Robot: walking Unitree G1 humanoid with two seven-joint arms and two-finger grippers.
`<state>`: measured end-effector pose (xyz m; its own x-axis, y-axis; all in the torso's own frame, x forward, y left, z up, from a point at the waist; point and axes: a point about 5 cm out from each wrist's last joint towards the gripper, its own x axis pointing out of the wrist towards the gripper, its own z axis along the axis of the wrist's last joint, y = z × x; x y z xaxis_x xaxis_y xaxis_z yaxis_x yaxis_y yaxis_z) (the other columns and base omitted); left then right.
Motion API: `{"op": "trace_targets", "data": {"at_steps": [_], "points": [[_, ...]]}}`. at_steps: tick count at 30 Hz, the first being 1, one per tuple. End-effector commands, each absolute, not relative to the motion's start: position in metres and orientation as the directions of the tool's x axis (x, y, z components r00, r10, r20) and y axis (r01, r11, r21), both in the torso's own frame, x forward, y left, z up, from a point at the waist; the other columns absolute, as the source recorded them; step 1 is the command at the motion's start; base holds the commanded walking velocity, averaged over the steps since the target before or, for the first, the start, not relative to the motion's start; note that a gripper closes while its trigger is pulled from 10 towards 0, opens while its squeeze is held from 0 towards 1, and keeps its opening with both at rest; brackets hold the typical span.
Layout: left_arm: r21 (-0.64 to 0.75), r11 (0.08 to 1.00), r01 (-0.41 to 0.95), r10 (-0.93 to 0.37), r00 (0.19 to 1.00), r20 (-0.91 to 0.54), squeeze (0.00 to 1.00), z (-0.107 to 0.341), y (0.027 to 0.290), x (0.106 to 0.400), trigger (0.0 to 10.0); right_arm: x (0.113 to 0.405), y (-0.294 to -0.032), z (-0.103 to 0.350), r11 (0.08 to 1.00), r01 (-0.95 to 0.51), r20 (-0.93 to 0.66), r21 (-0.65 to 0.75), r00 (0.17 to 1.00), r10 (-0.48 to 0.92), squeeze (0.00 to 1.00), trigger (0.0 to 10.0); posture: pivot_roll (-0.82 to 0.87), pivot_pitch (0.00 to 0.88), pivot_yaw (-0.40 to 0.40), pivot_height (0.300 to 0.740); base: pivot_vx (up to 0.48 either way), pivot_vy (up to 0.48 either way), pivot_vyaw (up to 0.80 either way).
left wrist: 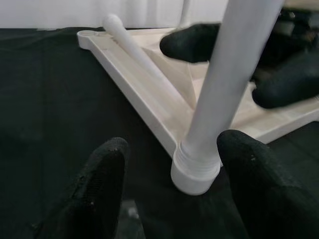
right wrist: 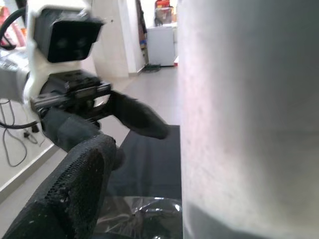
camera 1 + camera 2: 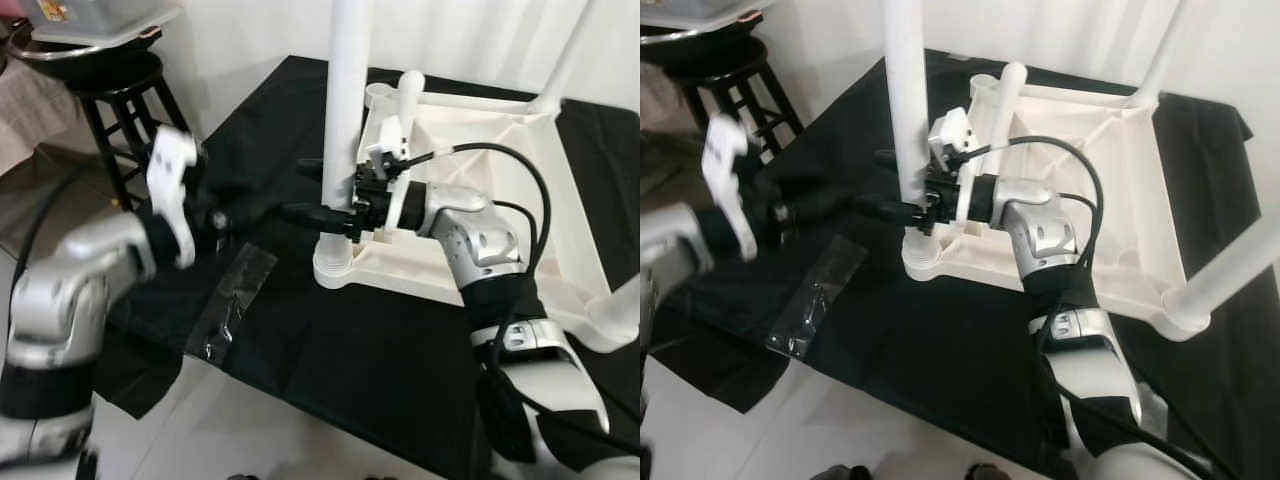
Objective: Building children table
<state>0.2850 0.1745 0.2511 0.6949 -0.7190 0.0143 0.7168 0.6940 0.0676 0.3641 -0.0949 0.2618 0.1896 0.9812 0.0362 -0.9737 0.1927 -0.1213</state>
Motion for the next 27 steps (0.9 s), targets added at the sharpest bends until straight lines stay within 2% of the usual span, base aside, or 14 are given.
{"op": "trace_targets", "data": {"at_steps": [1, 2, 6, 9, 13, 16, 18, 20, 21, 22, 23, 24, 25, 27], "points": [[0.130, 0.683, 0.718, -0.729, 0.682, 0.062, 0.00, 0.254, 0.170, 0.273, 10.0, 0.362, -0.082, 0.257, 0.091, -0.990, 0.012, -0.111, 0.090, 0.996, 0.00, 5.3, 0.06, 0.147, -0.054, 0.740, 0.000, 0.000, 0.00], [0.143, 0.685, 0.715, -0.727, 0.685, 0.056, 0.00, 0.243, 0.168, 0.262, 10.0, 0.363, -0.082, 0.255, 0.060, -0.994, 0.008, -0.093, 0.060, 0.998, 0.00, 0.0, 0.06, 0.154, -0.055, 0.740, 0.000, 0.000, 0.00], [0.134, 0.685, 0.716, -0.726, 0.687, 0.041, 0.00, 0.221, 0.161, 0.243, 10.0, 0.363, -0.084, 0.249, 0.021, -0.997, -0.011, -0.071, 0.021, 1.000, 0.00, 0.0, 0.07, 0.161, -0.056, 0.740, 0.000, 0.000, 0.00], [0.134, 0.685, 0.716, -0.726, 0.687, 0.041, 0.00, 0.221, 0.161, 0.243, 10.0, 0.363, -0.084, 0.249, 0.021, -0.997, -0.011, -0.071, 0.021, 1.000, 0.00, 0.0, 0.07, 0.161, -0.056, 0.740, 0.000, 0.000, 0.00], [0.111, 0.673, 0.731, -0.738, 0.674, 0.033, 0.00, 0.199, 0.152, 0.219, 10.0, 0.366, -0.091, 0.245, 0.021, -0.998, -0.028, -0.060, 0.023, 0.999, 0.00, 0.0, 0.06, 0.170, -0.051, 0.740, 0.000, 0.000, 0.00], [0.050, 0.658, 0.751, -0.752, 0.659, 0.006, 0.00, 0.181, 0.142, 0.198, 10.0, 0.368, -0.102, 0.237, 0.092, -0.993, -0.054, -0.070, 0.096, 0.994, 0.00, 0.0, 0.04, 0.178, -0.054, 0.740, 0.000, 0.000, 0.00], [-0.006, 0.639, 0.770, -0.769, 0.639, 0.014, 0.00, 0.174, 0.137, 0.187, 10.0, 0.363, -0.111, 0.217, 0.296, -0.954, -0.116, -0.042, 0.299, 0.947, 0.00, 0.0, 0.01, 0.189, -0.068, 0.740, 0.000, 0.000, 0.00], [-0.006, 0.639, 0.770, -0.769, 0.639, 0.014, 0.00, 0.174, 0.137, 0.187, 10.0, 0.363, -0.111, 0.217, 0.296, -0.954, -0.116, -0.042, 0.299, 0.947, 0.00, 0.0, 0.01, 0.189, -0.068, 0.740, 0.000, 0.000, 0.00], [-0.023, 0.632, 0.775, -0.774, 0.632, 0.026, 0.00, 0.174, 0.136, 0.185, 10.0, 0.355, -0.107, 0.197, 0.533, -0.846, -0.179, -0.019, 0.527, 0.831, 0.00, 0.0, 0.01, 0.191, -0.068, 0.740, 0.000, 0.000, 0.00], [-0.023, 0.632, 0.775, -0.774, 0.632, 0.026, 0.00, 0.174, 0.136, 0.185, 10.0, 0.355, -0.107, 0.197, 0.533, -0.846, -0.179, -0.019, 0.527, 0.831, 0.00, 0.0, 0.01, 0.191, -0.068, 0.740, 0.000, 0.000, 0.00], [-0.029, 0.618, 0.786, -0.785, 0.618, 0.036, 0.00, 0.174, 0.136, 0.185, 10.0, 0.331, -0.103, 0.176, 0.737, -0.676, -0.220, 0.013, 0.717, 0.662, 0.00, 0.0, 0.01, 0.203, -0.057, 0.740, 0.000, 0.000, 0.00], [-0.029, 0.618, 0.786, -0.785, 0.618, 0.036, 0.00, 0.174, 0.136, 0.185, 10.0, 0.331, -0.103, 0.176, 0.737, -0.676, -0.220, 0.013, 0.717, 0.662, 0.00, 0.0, 0.01, 0.203, -0.057, 0.740, 0.000, 0.000, 0.00], [-0.029, 0.591, 0.806, -0.805, 0.592, 0.037, 0.00, 0.174, 0.135, 0.185, 10.0, 0.304, -0.105, 0.166, 0.857, -0.515, -0.243, 0.021, 0.829, 0.504, 0.00, 0.0, 0.00, 0.207, -0.037, 0.740, 0.000, 0.000, 0.00], [-0.031, 0.536, 0.844, -0.843, 0.537, 0.035, 0.00, 0.174, 0.131, 0.187, 10.0, 0.283, -0.110, 0.168, 0.923, -0.384, -0.233, 0.023, 0.896, 0.378, 0.00, 0.0, -0.02, 0.204, -0.018, 0.740, 0.000, 0.000, 0.00]]}}
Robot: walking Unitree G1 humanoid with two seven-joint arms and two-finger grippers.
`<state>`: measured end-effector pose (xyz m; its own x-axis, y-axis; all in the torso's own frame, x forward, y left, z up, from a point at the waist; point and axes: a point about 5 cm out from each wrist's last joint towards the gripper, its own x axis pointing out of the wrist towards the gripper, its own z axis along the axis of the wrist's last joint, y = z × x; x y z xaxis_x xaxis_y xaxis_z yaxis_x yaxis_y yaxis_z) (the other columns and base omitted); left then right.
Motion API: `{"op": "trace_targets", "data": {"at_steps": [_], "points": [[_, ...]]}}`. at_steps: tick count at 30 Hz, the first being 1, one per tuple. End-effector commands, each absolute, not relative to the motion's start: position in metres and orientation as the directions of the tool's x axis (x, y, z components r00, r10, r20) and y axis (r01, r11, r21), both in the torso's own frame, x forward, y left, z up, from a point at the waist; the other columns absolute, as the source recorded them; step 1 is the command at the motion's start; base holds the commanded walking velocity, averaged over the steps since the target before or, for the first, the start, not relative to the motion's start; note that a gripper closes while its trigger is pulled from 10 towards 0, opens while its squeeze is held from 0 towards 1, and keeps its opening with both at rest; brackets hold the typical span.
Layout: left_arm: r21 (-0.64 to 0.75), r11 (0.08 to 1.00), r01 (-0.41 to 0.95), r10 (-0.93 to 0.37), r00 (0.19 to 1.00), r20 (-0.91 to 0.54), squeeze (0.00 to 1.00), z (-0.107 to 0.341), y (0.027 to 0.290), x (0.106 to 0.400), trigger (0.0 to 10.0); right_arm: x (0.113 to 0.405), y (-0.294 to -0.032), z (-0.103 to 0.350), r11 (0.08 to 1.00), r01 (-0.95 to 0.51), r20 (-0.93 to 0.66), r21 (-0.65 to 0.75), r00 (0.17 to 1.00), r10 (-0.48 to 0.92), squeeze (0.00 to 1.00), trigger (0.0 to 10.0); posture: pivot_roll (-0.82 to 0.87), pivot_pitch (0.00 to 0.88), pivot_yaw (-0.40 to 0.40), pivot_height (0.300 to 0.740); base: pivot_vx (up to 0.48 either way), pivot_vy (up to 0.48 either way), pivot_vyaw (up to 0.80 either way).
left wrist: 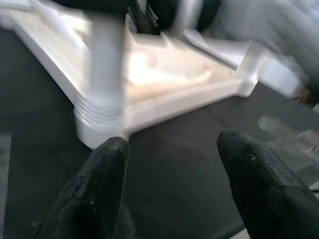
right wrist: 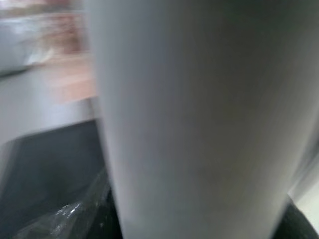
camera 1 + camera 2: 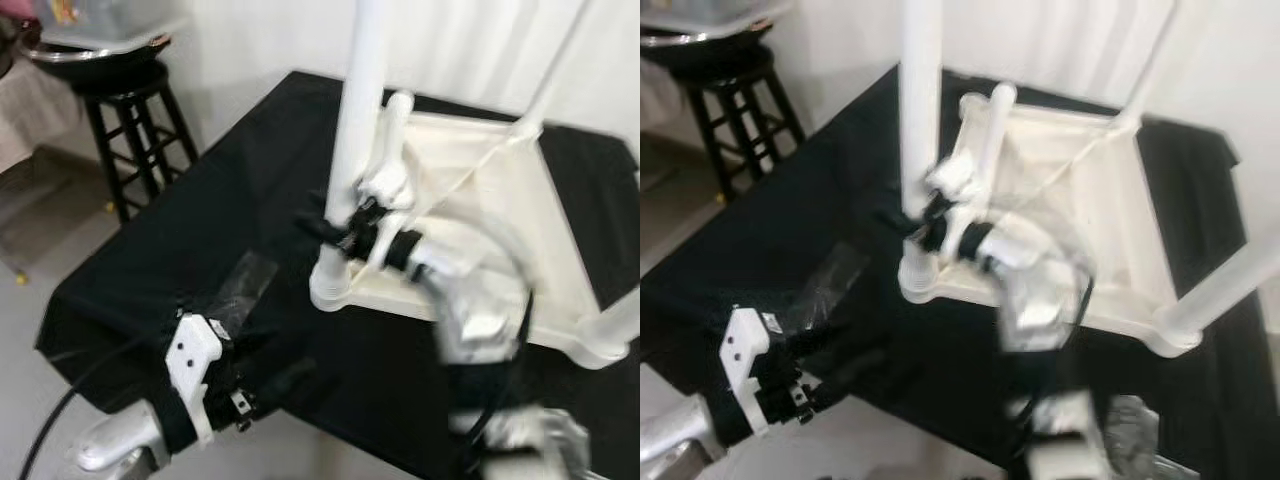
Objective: Building children table
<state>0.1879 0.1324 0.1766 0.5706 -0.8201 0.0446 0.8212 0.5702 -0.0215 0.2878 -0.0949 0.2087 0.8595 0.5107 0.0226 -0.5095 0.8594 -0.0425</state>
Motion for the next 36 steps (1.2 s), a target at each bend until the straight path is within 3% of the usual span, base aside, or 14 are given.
{"op": "trace_targets", "data": {"at_steps": [1, 7, 9, 10, 11, 13, 14, 19, 20, 21, 22, 33, 34, 36], "points": [[-0.031, 0.536, 0.844, -0.843, 0.537, 0.035, 0.00, 0.174, 0.131, 0.187, 10.0, 0.283, -0.110, 0.168, 0.923, -0.384, -0.233, 0.023, 0.896, 0.378, 0.00, 0.0, -0.02, 0.204, -0.018, 0.740, 0.000, 0.000, 0.00], [-0.061, 0.489, 0.870, -0.870, 0.492, 0.043, 0.00, 0.171, 0.129, 0.193, 10.0, 0.295, -0.112, 0.177, 0.908, -0.417, -0.195, -0.040, 0.895, 0.402, 0.00, 0.0, -0.02, 0.171, -0.016, 0.740, 0.000, 0.000, 0.00], [-0.060, 0.485, 0.872, -0.872, 0.488, 0.044, 0.00, 0.171, 0.128, 0.194, 10.0, 0.300, -0.113, 0.181, 0.906, -0.420, -0.196, -0.055, 0.894, 0.403, 0.00, 2.8, -0.02, 0.169, -0.016, 0.740, 0.000, 0.000, 0.00], [-0.059, 0.486, 0.872, -0.871, 0.488, 0.046, 0.00, 0.170, 0.128, 0.195, 10.0, 0.306, -0.115, 0.185, 0.896, -0.439, -0.198, -0.064, 0.886, 0.419, 0.00, 10.0, -0.02, 0.166, -0.017, 0.740, 0.000, 0.000, 0.00], [-0.056, 0.489, 0.870, -0.869, 0.492, 0.050, 0.00, 0.170, 0.127, 0.195, 10.0, 0.311, -0.116, 0.189, 0.880, -0.471, -0.200, -0.068, 0.870, 0.451, 0.40, 10.0, -0.02, 0.160, -0.017, 0.740, 0.000, 0.000, 0.00], [-0.055, 0.492, 0.869, -0.867, 0.495, 0.052, 0.00, 0.169, 0.127, 0.195, 10.0, 0.316, -0.118, 0.194, 0.869, -0.491, -0.185, -0.055, 0.861, 0.474, 0.40, 10.0, -0.02, 0.160, -0.017, 0.740, 0.000, 0.000, 0.00], [-0.054, 0.493, 0.869, -0.867, 0.495, 0.054, 0.00, 0.168, 0.127, 0.195, 10.0, 0.317, -0.116, 0.204, 0.830, -0.556, -0.160, -0.030, 0.823, 0.546, 1.00, 10.0, -0.01, 0.149, -0.020, 0.740, 0.000, 0.000, 0.00], [-0.050, 0.487, 0.872, -0.870, 0.490, 0.054, 0.00, 0.166, 0.125, 0.198, 10.0, 0.322, -0.117, 0.249, 0.570, -0.809, -0.019, -0.140, 0.578, 0.816, 1.00, 10.0, -0.01, 0.132, -0.019, 0.740, 0.000, 0.000, 0.00], [-0.045, 0.488, 0.872, -0.870, 0.490, 0.055, 0.00, 0.166, 0.125, 0.199, 10.0, 0.323, -0.119, 0.253, 0.478, -0.860, -0.020, -0.178, 0.489, 0.872, 0.63, 10.0, -0.01, 0.126, -0.022, 0.740, 0.000, 0.000, 0.00], [-0.045, 0.488, 0.872, -0.870, 0.490, 0.055, 0.00, 0.166, 0.125, 0.199, 10.0, 0.323, -0.119, 0.253, 0.478, -0.860, -0.020, -0.178, 0.489, 0.872, 0.63, 10.0, -0.01, 0.126, -0.022, 0.740, 0.000, 0.000, 0.00], [-0.036, 0.487, 0.873, -0.871, 0.488, 0.056, 0.00, 0.165, 0.124, 0.200, 10.0, 0.326, -0.123, 0.255, 0.354, -0.913, -0.047, -0.202, 0.370, 0.928, 0.00, 10.0, 0.00, 0.118, -0.025, 0.740, 0.000, 0.000, 0.00], [-0.015, 0.495, 0.869, -0.866, 0.495, 0.067, 0.00, 0.165, 0.122, 0.200, 10.0, 0.354, -0.120, 0.245, 0.151, -0.983, -0.115, -0.103, 0.163, 0.980, 0.00, 10.0, 0.03, 0.116, -0.032, 0.740, 0.000, 0.000, 0.00], [-0.017, 0.494, 0.869, -0.867, 0.494, 0.071, 0.00, 0.165, 0.122, 0.200, 10.0, 0.359, -0.121, 0.241, 0.151, -0.986, -0.123, -0.076, 0.159, 0.980, 0.00, 1.7, 0.03, 0.118, -0.034, 0.740, 0.000, 0.000, 0.00], [-0.021, 0.492, 0.870, -0.867, 0.492, 0.076, 0.00, 0.166, 0.121, 0.200, 10.0, 0.364, -0.123, 0.236, 0.137, -0.990, -0.131, -0.036, 0.140, 0.981, 0.00, 0.0, 0.04, 0.123, -0.039, 0.740, 0.000, 0.000, 0.00]]}}
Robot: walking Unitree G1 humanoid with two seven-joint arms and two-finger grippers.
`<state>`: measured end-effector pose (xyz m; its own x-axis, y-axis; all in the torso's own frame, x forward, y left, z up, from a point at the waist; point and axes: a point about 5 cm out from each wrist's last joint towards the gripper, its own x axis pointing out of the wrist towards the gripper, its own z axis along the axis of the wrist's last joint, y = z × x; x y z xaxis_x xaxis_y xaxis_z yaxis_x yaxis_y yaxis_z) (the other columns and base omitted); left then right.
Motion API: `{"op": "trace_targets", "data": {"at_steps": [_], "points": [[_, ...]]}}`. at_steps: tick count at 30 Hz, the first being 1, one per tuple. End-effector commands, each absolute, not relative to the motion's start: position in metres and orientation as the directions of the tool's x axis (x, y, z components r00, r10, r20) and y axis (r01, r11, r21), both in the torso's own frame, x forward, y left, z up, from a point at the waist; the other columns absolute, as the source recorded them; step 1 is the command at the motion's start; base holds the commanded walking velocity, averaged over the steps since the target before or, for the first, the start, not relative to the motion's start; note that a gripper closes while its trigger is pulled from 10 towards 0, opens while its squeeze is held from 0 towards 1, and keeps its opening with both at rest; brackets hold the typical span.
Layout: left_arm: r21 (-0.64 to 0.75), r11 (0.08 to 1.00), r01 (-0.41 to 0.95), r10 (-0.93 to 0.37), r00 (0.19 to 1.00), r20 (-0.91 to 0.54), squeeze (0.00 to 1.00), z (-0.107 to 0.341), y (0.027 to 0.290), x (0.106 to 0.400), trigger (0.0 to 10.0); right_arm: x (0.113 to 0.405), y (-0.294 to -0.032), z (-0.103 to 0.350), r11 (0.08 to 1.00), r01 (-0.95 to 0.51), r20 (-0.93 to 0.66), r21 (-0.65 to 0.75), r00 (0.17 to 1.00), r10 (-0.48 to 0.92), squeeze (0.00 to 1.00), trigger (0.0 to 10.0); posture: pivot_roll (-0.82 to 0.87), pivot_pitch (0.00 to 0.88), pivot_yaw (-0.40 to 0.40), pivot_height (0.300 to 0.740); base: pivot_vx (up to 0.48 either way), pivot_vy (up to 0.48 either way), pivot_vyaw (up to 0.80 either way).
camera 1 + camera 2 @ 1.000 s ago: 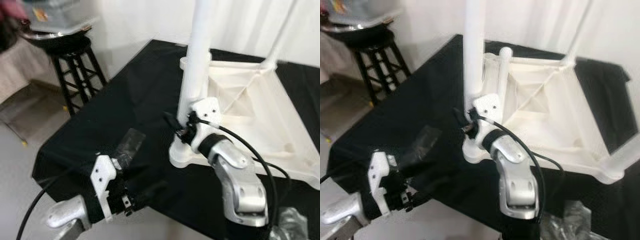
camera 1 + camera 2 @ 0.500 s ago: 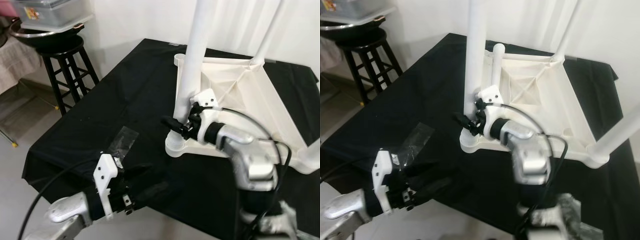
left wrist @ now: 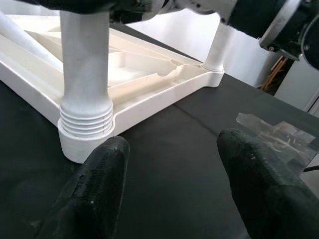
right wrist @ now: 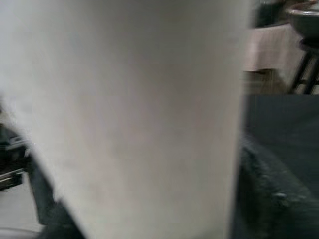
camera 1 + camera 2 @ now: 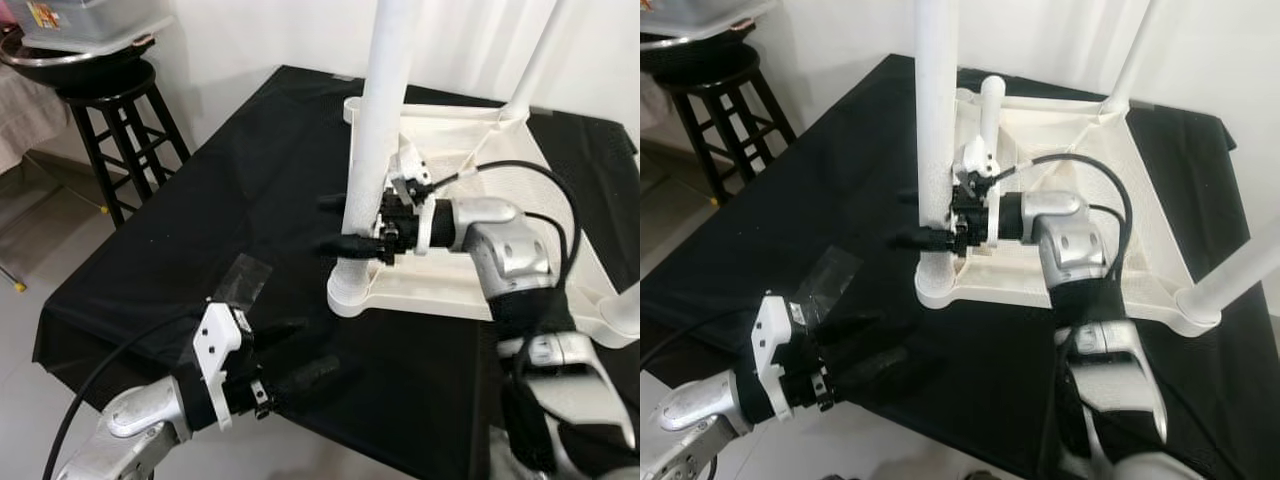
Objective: Building children table
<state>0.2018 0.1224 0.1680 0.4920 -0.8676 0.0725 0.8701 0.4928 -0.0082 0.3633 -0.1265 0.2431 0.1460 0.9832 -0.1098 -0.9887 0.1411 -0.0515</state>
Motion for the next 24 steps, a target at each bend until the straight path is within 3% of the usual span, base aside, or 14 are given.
{"op": "trace_targets", "data": {"at_steps": [1, 9, 15, 17, 18, 19, 20, 21, 22, 24], "points": [[-0.023, 0.492, 0.871, -0.867, 0.492, 0.078, 0.00, 0.166, 0.121, 0.200, 10.0, 0.364, -0.124, 0.235, 0.115, -0.993, -0.130, -0.023, 0.117, 0.985, 0.00, 0.0, 0.04, 0.125, -0.040, 0.740, 0.000, 0.000, 0.00], [-0.026, 0.489, 0.872, -0.868, 0.490, 0.083, 0.00, 0.166, 0.121, 0.200, 10.0, 0.367, -0.129, 0.236, 0.047, -0.999, -0.124, -0.008, 0.048, 0.991, 0.00, 0.0, 0.04, 0.136, -0.039, 0.740, 0.000, 0.000, 0.00], [-0.029, 0.486, 0.874, -0.870, 0.486, 0.086, 0.00, 0.166, 0.121, 0.200, 10.0, 0.366, -0.138, 0.229, 0.079, -0.996, -0.156, -0.036, 0.084, 0.984, 0.00, 0.0, 0.03, 0.140, -0.039, 0.740, 0.000, 0.000, 0.00], [-0.031, 0.485, 0.874, -0.870, 0.486, 0.088, 0.00, 0.167, 0.122, 0.200, 10.0, 0.364, -0.143, 0.213, 0.229, -0.970, -0.224, -0.083, 0.242, 0.944, 0.00, 0.0, 0.00, 0.154, -0.063, 0.740, 0.000, 0.000, 0.00], [-0.034, 0.486, 0.873, -0.869, 0.487, 0.091, 0.00, 0.167, 0.122, 0.200, 10.0, 0.360, -0.141, 0.201, 0.380, -0.922, -0.242, -0.069, 0.385, 0.891, 0.00, 0.0, 0.00, 0.156, -0.064, 0.740, 0.000, 0.000, 0.00], [-0.034, 0.486, 0.873, -0.869, 0.487, 0.091, 0.00, 0.167, 0.122, 0.200, 10.0, 0.360, -0.141, 0.201, 0.380, -0.922, -0.242, -0.069, 0.385, 0.891, 0.00, 0.0, 0.00, 0.156, -0.064, 0.740, 0.000, 0.000, 0.00], [-0.036, 0.488, 0.872, -0.867, 0.489, 0.093, 0.00, 0.167, 0.124, 0.200, 10.0, 0.355, -0.137, 0.190, 0.536, -0.843, -0.252, -0.045, 0.529, 0.810, 0.00, 0.0, -0.01, 0.164, -0.060, 0.740, 0.000, 0.000, 0.00], [-0.036, 0.488, 0.872, -0.867, 0.489, 0.093, 0.00, 0.167, 0.124, 0.200, 10.0, 0.355, -0.137, 0.190, 0.536, -0.843, -0.252, -0.045, 0.529, 0.810, 0.00, 0.0, -0.01, 0.164, -0.060, 0.740, 0.000, 0.000, 0.00], [-0.037, 0.489, 0.872, -0.867, 0.490, 0.095, 0.00, 0.168, 0.125, 0.200, 10.0, 0.348, -0.131, 0.179, 0.761, -0.648, -0.239, -0.020, 0.743, 0.626, 0.00, 0.0, -0.01, 0.167, -0.057, 0.740, 0.000, 0.000, 0.00], [-0.038, 0.491, 0.870, -0.865, 0.492, 0.097, 0.00, 0.170, 0.128, 0.203, 10.0, 0.298, -0.115, 0.159, 0.853, -0.519, -0.266, 0.049, 0.817, 0.512, 0.00, 0.0, -0.01, 0.184, -0.034, 0.740, 0.000, 0.000, 0.00]]}}
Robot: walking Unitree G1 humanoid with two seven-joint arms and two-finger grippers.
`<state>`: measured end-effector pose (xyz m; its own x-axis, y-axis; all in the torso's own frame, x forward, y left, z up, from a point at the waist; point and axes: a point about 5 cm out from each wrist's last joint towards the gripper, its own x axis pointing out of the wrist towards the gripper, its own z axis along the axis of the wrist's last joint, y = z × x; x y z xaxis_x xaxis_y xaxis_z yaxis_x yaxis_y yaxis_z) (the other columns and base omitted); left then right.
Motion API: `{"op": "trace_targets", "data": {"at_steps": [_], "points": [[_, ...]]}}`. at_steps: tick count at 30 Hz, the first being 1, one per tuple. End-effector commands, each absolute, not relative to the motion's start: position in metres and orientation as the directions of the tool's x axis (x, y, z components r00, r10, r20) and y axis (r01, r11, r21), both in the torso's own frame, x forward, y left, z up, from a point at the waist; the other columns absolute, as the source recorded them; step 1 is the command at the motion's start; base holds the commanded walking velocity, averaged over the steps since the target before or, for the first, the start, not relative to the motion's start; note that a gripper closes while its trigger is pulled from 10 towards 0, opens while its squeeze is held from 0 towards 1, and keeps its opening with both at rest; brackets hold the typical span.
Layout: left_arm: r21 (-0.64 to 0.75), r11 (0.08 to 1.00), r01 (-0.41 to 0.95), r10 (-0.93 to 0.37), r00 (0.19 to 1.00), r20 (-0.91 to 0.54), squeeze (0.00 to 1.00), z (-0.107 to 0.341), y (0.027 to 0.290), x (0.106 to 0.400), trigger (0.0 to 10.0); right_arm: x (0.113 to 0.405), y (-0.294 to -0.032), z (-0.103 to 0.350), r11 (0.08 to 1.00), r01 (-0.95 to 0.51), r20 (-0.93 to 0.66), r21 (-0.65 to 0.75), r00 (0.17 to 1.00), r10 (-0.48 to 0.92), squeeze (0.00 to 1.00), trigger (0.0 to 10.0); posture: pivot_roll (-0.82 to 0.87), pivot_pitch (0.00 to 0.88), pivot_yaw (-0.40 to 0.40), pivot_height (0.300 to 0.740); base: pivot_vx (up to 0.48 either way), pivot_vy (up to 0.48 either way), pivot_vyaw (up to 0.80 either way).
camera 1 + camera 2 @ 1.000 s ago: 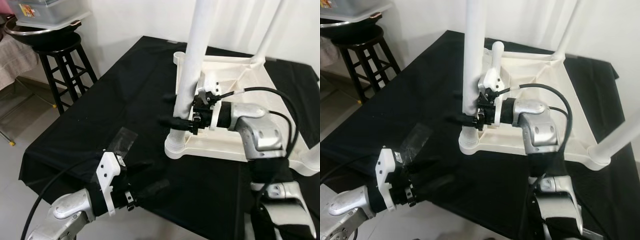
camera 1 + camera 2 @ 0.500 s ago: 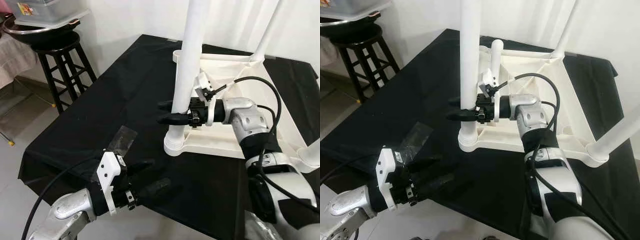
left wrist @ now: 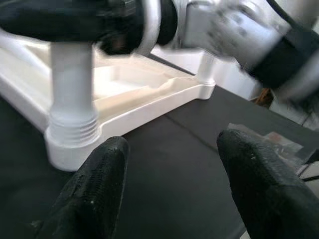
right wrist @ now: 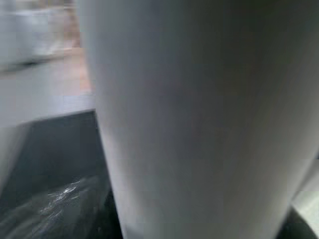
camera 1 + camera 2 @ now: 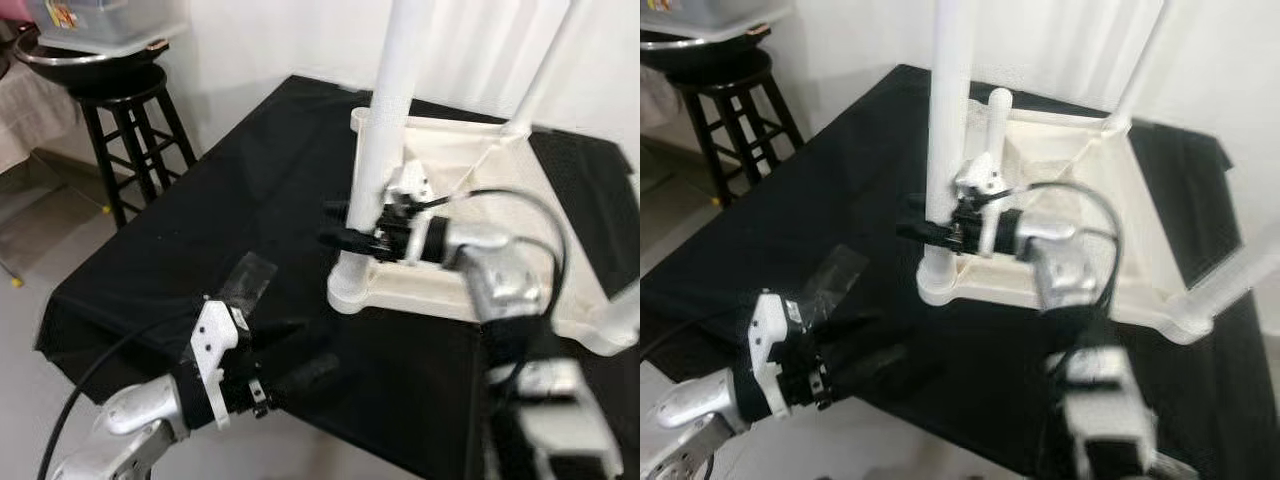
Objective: Building children table
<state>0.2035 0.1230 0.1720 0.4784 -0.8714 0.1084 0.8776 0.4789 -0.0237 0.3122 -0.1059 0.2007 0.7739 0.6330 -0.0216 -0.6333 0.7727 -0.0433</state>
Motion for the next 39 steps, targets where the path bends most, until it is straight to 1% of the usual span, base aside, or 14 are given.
{"op": "trace_targets", "data": {"at_steps": [1, 9, 10, 11, 14, 15, 17, 20, 21, 27, 36, 37, 38, 39], "points": [[-0.042, 0.485, 0.873, -0.868, 0.487, 0.097, 0.00, 0.169, 0.130, 0.206, 10.0, 0.277, -0.108, 0.156, 0.844, -0.536, -0.274, 0.026, 0.808, 0.522, 0.00, 0.0, -0.05, 0.174, -0.010, 0.740, 0.000, 0.000, 0.00], [-0.049, 0.472, 0.881, -0.876, 0.474, 0.092, 0.00, 0.167, 0.128, 0.212, 10.0, 0.293, -0.107, 0.164, 0.828, -0.559, -0.257, -0.026, 0.805, 0.535, 0.00, 0.0, -0.04, 0.148, -0.012, 0.740, 0.000, 0.000, 0.00], [-0.048, 0.475, 0.879, -0.874, 0.477, 0.092, 0.00, 0.167, 0.129, 0.212, 10.0, 0.297, -0.106, 0.168, 0.828, -0.559, -0.255, -0.036, 0.806, 0.533, 0.00, 6.8, -0.04, 0.142, -0.014, 0.740, 0.000, 0.000, 0.00], [-0.049, 0.482, 0.875, -0.869, 0.485, 0.097, 0.00, 0.167, 0.129, 0.213, 10.0, 0.304, -0.106, 0.176, 0.805, -0.592, -0.243, -0.029, 0.786, 0.569, 0.00, 10.0, -0.04, 0.137, -0.014, 0.740, 0.000, 0.000, 0.00], [-0.050, 0.488, 0.872, -0.866, 0.490, 0.100, 0.00, 0.167, 0.129, 0.214, 10.0, 0.308, -0.106, 0.181, 0.789, -0.613, -0.234, -0.021, 0.771, 0.593, 0.00, 10.0, -0.04, 0.135, -0.016, 0.740, 0.000, 0.000, 0.00], [-0.050, 0.490, 0.870, -0.864, 0.493, 0.102, 0.00, 0.167, 0.129, 0.215, 10.0, 0.311, -0.105, 0.192, 0.765, -0.644, -0.199, -0.003, 0.750, 0.631, 1.00, 10.0, -0.04, 0.130, -0.017, 0.740, 0.000, 0.000, 0.00], [-0.050, 0.490, 0.870, -0.864, 0.493, 0.102, 0.00, 0.167, 0.129, 0.215, 10.0, 0.311, -0.105, 0.192, 0.765, -0.644, -0.199, -0.003, 0.750, 0.631, 1.00, 10.0, -0.04, 0.130, -0.017, 0.740, 0.000, 0.000, 0.00], [-0.050, 0.484, 0.874, -0.868, 0.486, 0.102, 0.00, 0.166, 0.128, 0.216, 10.0, 0.315, -0.103, 0.224, 0.603, -0.797, -0.074, -0.041, 0.604, 0.793, 1.00, 10.0, -0.04, 0.121, -0.019, 0.740, 0.000, 0.000, 0.00], [-0.051, 0.481, 0.875, -0.870, 0.483, 0.101, 0.00, 0.165, 0.127, 0.217, 10.0, 0.319, -0.107, 0.236, 0.467, -0.877, -0.057, -0.111, 0.475, 0.878, 0.00, 10.0, -0.03, 0.107, -0.024, 0.740, 0.000, 0.000, 0.00], [-0.051, 0.478, 0.877, -0.871, 0.481, 0.101, 0.00, 0.164, 0.125, 0.218, 10.0, 0.325, -0.115, 0.244, 0.144, -0.976, -0.128, -0.164, 0.166, 0.978, 0.00, 10.0, -0.01, 0.101, -0.027, 0.740, 0.000, 0.000, 0.00], [-0.049, 0.477, 0.878, -0.872, 0.479, 0.099, 0.00, 0.162, 0.124, 0.215, 10.0, 0.352, -0.105, 0.241, 0.067, -0.992, -0.181, -0.108, 0.086, 0.980, 0.00, 10.0, 0.01, 0.098, -0.031, 0.740, 0.000, 0.000, 0.00], [-0.048, 0.476, 0.878, -0.873, 0.478, 0.098, 0.00, 0.162, 0.123, 0.215, 10.0, 0.355, -0.106, 0.240, 0.043, -0.995, -0.187, -0.093, 0.060, 0.980, 0.00, 2.8, 0.01, 0.097, -0.035, 0.740, 0.000, 0.000, 0.00], [-0.048, 0.476, 0.878, -0.873, 0.478, 0.098, 0.00, 0.162, 0.123, 0.215, 10.0, 0.355, -0.106, 0.240, 0.043, -0.995, -0.187, -0.093, 0.060, 0.980, 0.00, 2.8, 0.01, 0.097, -0.035, 0.740, 0.000, 0.000, 0.00], [-0.048, 0.475, 0.879, -0.874, 0.477, 0.097, 0.00, 0.162, 0.123, 0.214, 10.0, 0.356, -0.108, 0.238, 0.014, -0.998, -0.191, -0.068, 0.027, 0.981, 0.00, 0.0, 0.02, 0.097, -0.038, 0.740, 0.000, 0.000, 0.00]]}}
